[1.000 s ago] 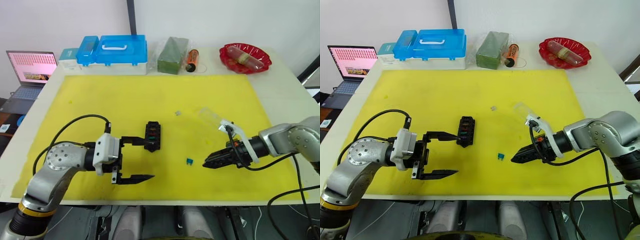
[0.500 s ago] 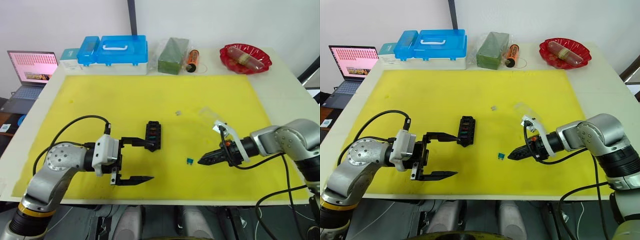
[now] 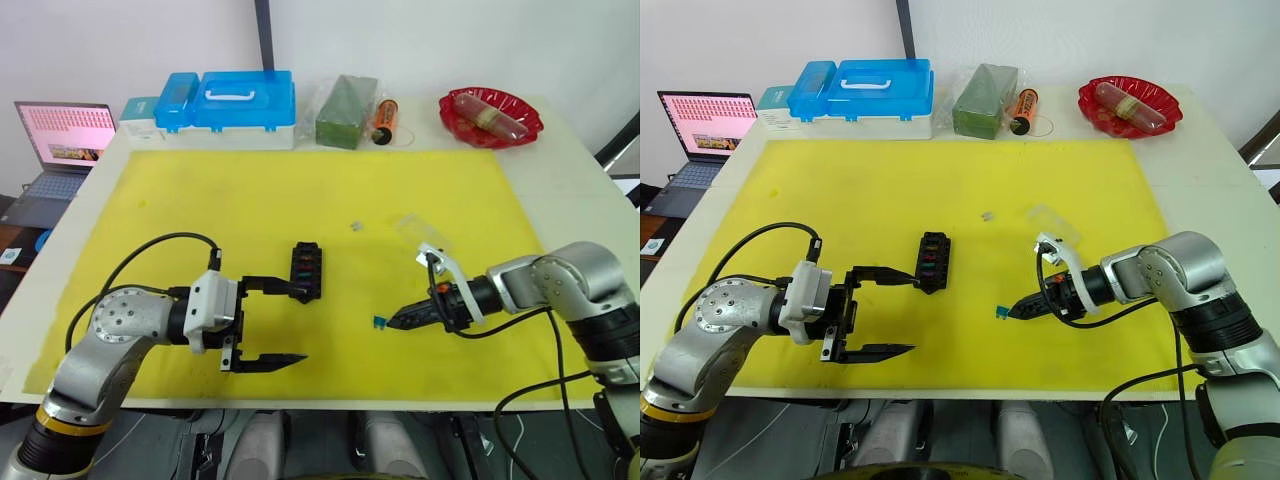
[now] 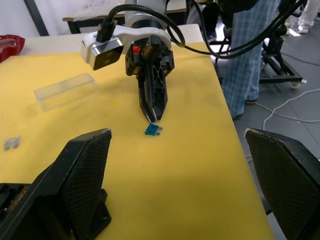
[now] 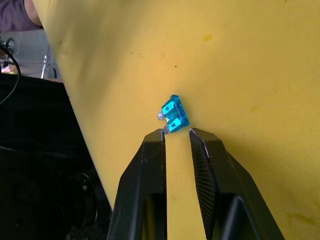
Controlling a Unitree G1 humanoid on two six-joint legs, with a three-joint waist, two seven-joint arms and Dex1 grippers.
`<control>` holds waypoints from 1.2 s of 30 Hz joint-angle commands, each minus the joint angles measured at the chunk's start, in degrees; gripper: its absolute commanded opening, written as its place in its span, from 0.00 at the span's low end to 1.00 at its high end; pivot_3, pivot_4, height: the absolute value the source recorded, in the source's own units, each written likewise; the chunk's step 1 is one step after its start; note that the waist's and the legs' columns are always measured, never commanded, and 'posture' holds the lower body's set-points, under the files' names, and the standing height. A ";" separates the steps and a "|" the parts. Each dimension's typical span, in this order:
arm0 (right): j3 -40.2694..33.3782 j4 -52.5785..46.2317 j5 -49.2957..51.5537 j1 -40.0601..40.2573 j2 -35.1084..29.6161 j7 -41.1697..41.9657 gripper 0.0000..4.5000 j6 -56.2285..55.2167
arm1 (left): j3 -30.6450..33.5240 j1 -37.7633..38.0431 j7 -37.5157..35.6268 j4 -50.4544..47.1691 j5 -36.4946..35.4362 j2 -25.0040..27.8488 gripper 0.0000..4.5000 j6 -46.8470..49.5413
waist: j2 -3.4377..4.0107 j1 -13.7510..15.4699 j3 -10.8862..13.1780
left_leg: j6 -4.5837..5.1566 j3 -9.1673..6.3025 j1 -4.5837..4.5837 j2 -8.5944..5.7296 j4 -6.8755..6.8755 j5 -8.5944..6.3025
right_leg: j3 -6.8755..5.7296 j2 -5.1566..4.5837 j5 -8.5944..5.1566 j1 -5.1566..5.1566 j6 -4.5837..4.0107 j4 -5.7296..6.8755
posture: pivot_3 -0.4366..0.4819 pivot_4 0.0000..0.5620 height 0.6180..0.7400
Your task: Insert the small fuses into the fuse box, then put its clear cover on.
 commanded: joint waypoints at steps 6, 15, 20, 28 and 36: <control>-2.07 1.29 -1.43 -1.42 1.45 0.20 0.17 1.16 | 0.86 -0.29 -0.24 -0.63 -0.24 0.74 1.00 -0.79 | 0.00 -0.12 0.00 | 0.00 -0.01 0.01 0.00 0.00 0.00 | 0.00 0.00 0.00 0.00 0.00 0.01 | 0.48 0.27 1.00; -3.68 2.66 -1.49 -2.44 4.65 -0.16 0.17 3.40 | 0.65 -0.82 -0.39 -0.40 -0.37 0.92 1.00 -0.60 | 0.00 -0.38 0.00 | 0.00 -0.02 0.03 0.00 0.00 0.00 | 0.00 0.02 0.06 0.00 0.12 0.06 | 0.48 0.27 1.00; -3.50 0.32 -1.15 -1.23 4.12 0.08 0.17 3.61 | 0.55 -0.99 -0.29 -0.36 -0.31 0.88 1.00 -0.53 | 0.00 -0.88 0.00 | 0.00 -0.04 0.02 0.00 -0.01 0.00 | 0.00 0.02 0.08 0.00 0.15 0.06 | 0.48 0.27 1.00; -3.43 0.24 -2.34 -0.73 4.36 -0.83 0.17 2.71 | 0.31 -1.26 0.01 -0.22 -0.10 0.58 1.00 -0.64 | 0.00 -1.06 0.00 | 0.01 -0.06 0.02 0.00 -0.01 0.00 | 0.00 0.04 0.08 0.00 0.18 0.08 | 0.48 0.27 1.00; -3.50 -0.62 -3.02 -0.08 4.40 -0.95 0.01 2.19 | 0.34 -1.15 0.34 -0.32 -0.03 0.49 1.00 -0.61 | 0.00 -1.09 0.00 | 0.01 -0.06 0.03 0.00 -0.01 -0.01 | 0.00 0.04 0.09 0.00 0.19 0.08 | 0.48 0.27 1.00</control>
